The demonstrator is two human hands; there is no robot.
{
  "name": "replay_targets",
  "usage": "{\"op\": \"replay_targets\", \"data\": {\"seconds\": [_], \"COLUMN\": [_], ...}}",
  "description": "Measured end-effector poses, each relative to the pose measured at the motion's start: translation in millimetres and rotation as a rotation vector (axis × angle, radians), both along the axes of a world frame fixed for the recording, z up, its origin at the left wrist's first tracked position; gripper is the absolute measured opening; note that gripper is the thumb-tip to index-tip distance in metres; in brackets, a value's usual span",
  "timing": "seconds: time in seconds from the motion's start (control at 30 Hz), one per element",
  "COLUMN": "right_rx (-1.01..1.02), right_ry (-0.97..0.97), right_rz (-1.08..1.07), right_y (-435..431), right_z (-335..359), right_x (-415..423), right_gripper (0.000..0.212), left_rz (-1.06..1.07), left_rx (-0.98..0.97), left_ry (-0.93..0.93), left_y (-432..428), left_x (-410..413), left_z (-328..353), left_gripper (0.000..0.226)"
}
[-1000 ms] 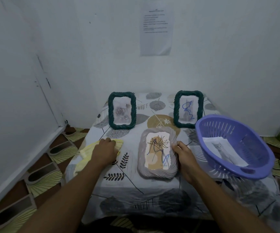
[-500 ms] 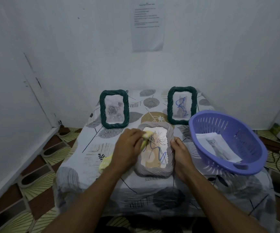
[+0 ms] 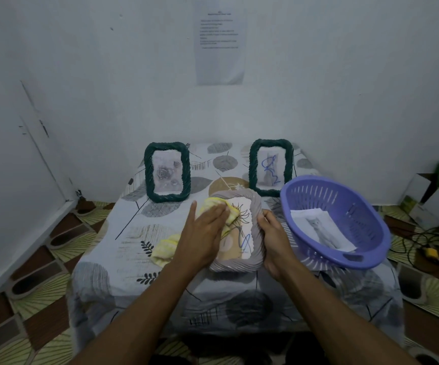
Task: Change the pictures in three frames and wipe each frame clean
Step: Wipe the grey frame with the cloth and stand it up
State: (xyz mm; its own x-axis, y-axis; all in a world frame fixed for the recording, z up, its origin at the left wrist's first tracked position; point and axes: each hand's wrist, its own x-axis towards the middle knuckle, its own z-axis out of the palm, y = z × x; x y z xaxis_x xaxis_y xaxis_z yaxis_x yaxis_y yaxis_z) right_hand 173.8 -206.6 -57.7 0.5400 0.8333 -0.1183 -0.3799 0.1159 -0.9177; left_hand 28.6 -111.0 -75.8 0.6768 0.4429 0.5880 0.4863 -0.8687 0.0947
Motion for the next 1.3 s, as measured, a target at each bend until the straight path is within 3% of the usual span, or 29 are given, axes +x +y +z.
{"op": "replay_targets", "data": {"seconds": [0.17,0.33,0.53,0.7,0.83,1.07,1.23,1.3], "right_rx": [-0.006,0.018,0.023,0.039,0.060,0.034,0.091,0.076], "right_ry": [-0.031,-0.027,-0.050,-0.032,-0.009,0.073,0.128,0.124], "right_rz": [-0.054,0.004,-0.145,-0.085,-0.019,-0.119,-0.044,-0.037], "right_y": [-1.2,-1.6,6.5,5.2,1.6,-0.1,2.2,0.8], "right_z": [1.0,-0.6,13.5,13.2,16.7,15.4,18.1,20.6], "right_x": [8.9,-4.7,12.1,3.6,-8.1,12.4,1.8,0.8], "right_gripper": [0.023,0.022,0.022,0.023,0.025,0.028,0.025,0.024], "left_rz": [-0.213,-0.001,-0.146,-0.108,-0.043,-0.389,-0.207,-0.243], "left_rx": [0.083,0.068,0.117,0.152,0.041,-0.031,-0.016,-0.039], "left_ry": [0.103,0.072,0.066,0.078,0.086,0.121,0.093,0.122], "left_y": [-16.2,2.7,-17.0,-13.4,-2.1,-34.9,-20.1,-24.5], "left_x": [-9.9,-1.8,-11.7,-8.9,6.9,-7.8,0.8,1.3], "left_z": [-16.6,8.9,-2.6,10.4,39.7,17.8,29.3,29.7], "left_gripper": [0.048,0.048,0.047,0.049,0.047,0.041,0.047,0.046]}}
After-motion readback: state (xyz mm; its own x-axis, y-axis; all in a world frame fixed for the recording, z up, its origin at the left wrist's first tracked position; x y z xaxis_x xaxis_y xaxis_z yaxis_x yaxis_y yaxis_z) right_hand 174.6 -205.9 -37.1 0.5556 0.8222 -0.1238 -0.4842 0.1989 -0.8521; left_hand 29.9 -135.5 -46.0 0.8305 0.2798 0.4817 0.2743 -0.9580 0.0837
